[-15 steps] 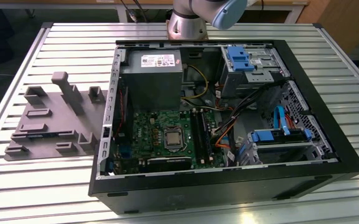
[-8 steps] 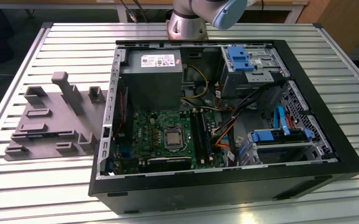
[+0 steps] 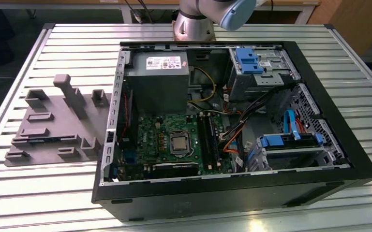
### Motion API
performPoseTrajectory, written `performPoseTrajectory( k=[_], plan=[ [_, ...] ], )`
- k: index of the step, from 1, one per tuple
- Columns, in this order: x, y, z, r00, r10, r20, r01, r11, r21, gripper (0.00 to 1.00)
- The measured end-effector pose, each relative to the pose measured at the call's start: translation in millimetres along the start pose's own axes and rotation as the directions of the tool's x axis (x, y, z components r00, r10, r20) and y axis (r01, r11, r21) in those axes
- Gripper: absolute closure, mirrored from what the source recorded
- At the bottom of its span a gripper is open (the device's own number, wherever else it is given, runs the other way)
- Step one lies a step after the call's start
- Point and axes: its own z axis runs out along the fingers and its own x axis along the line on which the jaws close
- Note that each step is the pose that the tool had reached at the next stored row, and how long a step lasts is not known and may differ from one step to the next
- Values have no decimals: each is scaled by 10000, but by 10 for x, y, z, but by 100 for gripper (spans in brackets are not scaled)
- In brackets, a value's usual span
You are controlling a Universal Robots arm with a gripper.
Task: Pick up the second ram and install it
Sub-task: 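Pick up the second ram and move it above second insertion slot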
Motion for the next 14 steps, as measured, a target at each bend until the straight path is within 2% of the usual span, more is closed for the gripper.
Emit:
performPoseTrajectory(
  k=[5, 11, 14],
  plan=[
    [-2, 1, 3, 9992, -401, -8, 401, 9992, -10, 89],
    [-5, 0, 6, 9960, -896, -18, 896, 9960, -23, 89],
    [-5, -2, 6, 9949, -1010, -20, 1010, 9949, -27, 89]
  ],
)
